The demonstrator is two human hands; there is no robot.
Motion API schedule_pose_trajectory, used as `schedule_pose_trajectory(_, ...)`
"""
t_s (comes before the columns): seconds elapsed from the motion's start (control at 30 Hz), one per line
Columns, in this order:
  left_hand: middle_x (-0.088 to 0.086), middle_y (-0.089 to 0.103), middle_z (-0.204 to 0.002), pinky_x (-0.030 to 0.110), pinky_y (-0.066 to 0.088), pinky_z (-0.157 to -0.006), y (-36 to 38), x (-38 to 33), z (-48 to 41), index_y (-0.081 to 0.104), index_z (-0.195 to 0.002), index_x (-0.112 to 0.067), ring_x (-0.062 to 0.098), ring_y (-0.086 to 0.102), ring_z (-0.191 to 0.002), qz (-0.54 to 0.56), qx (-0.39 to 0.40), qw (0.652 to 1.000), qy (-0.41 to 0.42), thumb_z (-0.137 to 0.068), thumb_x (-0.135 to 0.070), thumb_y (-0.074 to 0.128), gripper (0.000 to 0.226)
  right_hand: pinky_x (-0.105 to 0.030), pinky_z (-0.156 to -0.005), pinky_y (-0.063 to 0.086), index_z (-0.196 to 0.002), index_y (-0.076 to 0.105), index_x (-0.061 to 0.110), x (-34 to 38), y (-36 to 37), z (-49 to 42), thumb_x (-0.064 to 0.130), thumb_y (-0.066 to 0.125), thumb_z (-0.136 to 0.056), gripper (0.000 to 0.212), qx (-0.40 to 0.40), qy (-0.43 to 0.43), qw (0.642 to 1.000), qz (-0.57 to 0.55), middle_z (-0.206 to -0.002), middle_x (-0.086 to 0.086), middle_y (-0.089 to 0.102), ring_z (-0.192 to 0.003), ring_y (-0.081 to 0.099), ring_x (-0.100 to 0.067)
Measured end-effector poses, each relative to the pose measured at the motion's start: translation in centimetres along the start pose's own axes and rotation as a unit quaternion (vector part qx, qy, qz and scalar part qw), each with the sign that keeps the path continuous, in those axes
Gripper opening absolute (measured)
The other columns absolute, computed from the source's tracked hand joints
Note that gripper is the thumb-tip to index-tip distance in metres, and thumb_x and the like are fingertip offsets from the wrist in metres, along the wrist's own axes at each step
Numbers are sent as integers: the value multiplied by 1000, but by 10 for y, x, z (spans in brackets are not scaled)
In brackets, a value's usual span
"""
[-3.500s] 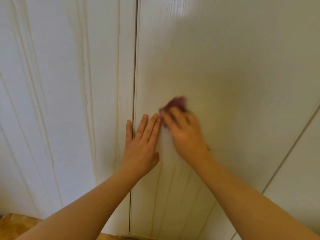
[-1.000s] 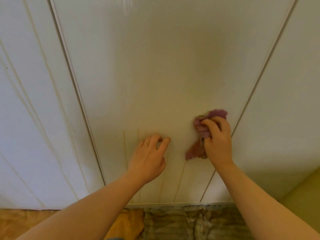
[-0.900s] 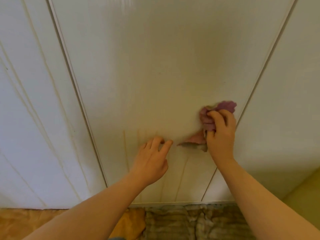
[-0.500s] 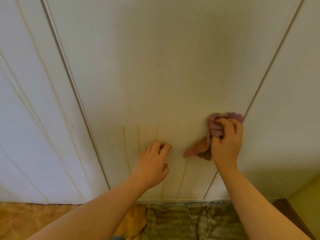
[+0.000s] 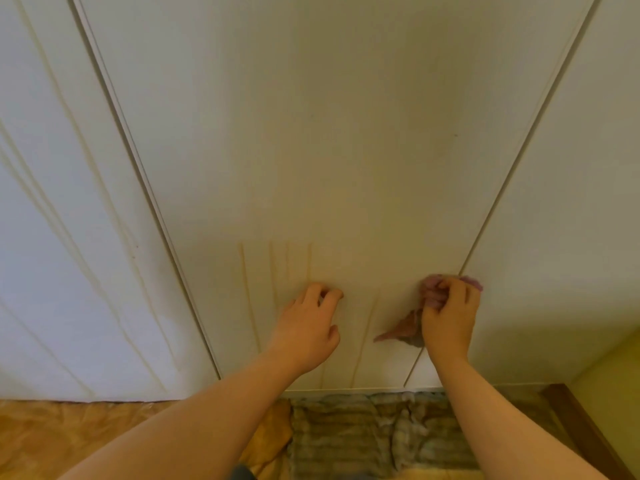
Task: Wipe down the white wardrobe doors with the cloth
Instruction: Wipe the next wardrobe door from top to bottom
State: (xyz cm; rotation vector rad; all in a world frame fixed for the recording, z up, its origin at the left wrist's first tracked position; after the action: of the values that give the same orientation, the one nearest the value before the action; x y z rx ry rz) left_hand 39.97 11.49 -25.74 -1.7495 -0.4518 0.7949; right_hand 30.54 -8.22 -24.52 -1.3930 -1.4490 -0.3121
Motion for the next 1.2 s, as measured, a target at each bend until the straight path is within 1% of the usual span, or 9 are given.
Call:
schedule_pose_trajectory(0.17, 0, 29, -142, 29, 42, -88, 15, -5, 0, 30, -143, -23, 19, 47, -116, 41, 31, 999, -12, -94, -29, 46, 52, -29, -71, 39, -97, 54, 4, -73, 42, 35, 2, 53, -87, 11, 124, 235, 964, -10, -100, -15, 54, -90, 54, -30)
schedule_pose_trajectory(0.27, -2, 29, -145, 30, 42, -94, 18, 3, 2, 31, -143, -23, 19, 45, -121, 58, 35, 997, -28, -94, -28, 47, 52, -29, -69, 42, -93, 52, 7, -61, 47, 39, 4, 56, -87, 8, 94, 288, 949, -93, -91, -10, 54, -93, 55, -31)
schedule_pose_trajectory(0.37, -2, 33, -142, 28, 41, -94, 15, 17, 8, 34, -141, -24, 18, 46, -120, 68, 16, 997, -43, -94, -28, 47, 49, -17, -56, 38, -76, 45, 20, -4, 38, 26, 6, 59, -86, 22, 41, 200, 963, -177, -78, 1, 50, -74, 50, -17)
schedule_pose_trajectory(0.47, -2, 37, -135, 24, 43, -88, 13, 28, 16, 38, -139, -24, 15, 49, -111, 84, 2, 995, -52, -95, -27, 47, 45, -10, -58, 38, -80, 50, 19, 42, 29, 20, 4, 60, -83, 18, -7, 85, 978, -189, -84, -2, 54, -72, 50, -13)
schedule_pose_trajectory(0.67, -4, 39, -130, 24, 46, -84, -1, 46, 31, 41, -136, -25, 11, 52, -108, 104, -27, 991, -79, -96, -28, 46, 40, -23, -61, 37, -77, 49, 14, -13, 63, 60, 0, 54, -86, 18, 70, 204, 972, -90, -79, -5, 54, -84, 56, -30)
schedule_pose_trajectory(0.8, -3, 39, -131, 27, 48, -83, -16, 60, 30, 43, -135, -25, 12, 53, -107, 114, -54, 987, -98, -96, -28, 46, 39, -13, -51, 33, -73, 49, 14, 42, 55, 42, -1, 57, -82, 19, 18, 111, 986, -124, -77, -3, 53, -74, 49, -18)
schedule_pose_trajectory(0.87, -3, 39, -131, 25, 48, -83, -17, 64, 30, 43, -134, -25, 12, 53, -107, 118, -58, 986, -105, -96, -28, 47, 39, -14, -55, 33, -81, 52, 13, 65, 55, 40, 0, 59, -81, 15, 6, 66, 988, -141, -89, -5, 54, -77, 49, -16)
schedule_pose_trajectory(1.03, -4, 42, -130, 24, 48, -79, -33, 76, 35, 47, -131, -23, 10, 55, -99, 127, -94, 979, -129, -95, -25, 48, 35, -3, -58, 35, -79, 51, 12, 56, 69, 60, -7, 53, -81, 19, 29, 87, 989, -115, -97, -14, 54, -77, 50, -20)
schedule_pose_trajectory(1.2, -2, 52, -119, 27, 45, -67, -76, 100, 47, 53, -124, -18, 14, 55, -90, 138, -208, 952, -180, -91, -16, 51, 33, -8, -69, 30, -93, 63, 1, 131, 70, 57, -11, 58, -76, 22, 26, -50, 992, -114, -98, -2, 44, -82, 45, -14)
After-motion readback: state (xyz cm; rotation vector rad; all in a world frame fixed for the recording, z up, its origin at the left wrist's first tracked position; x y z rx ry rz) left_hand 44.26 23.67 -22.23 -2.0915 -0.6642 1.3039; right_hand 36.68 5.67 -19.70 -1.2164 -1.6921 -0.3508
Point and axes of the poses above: each hand's wrist, its own z-axis away from the middle knuckle, its own y-axis out of the palm, x = y × z, the point moved 10 cm from there along -z, towards the middle knuckle
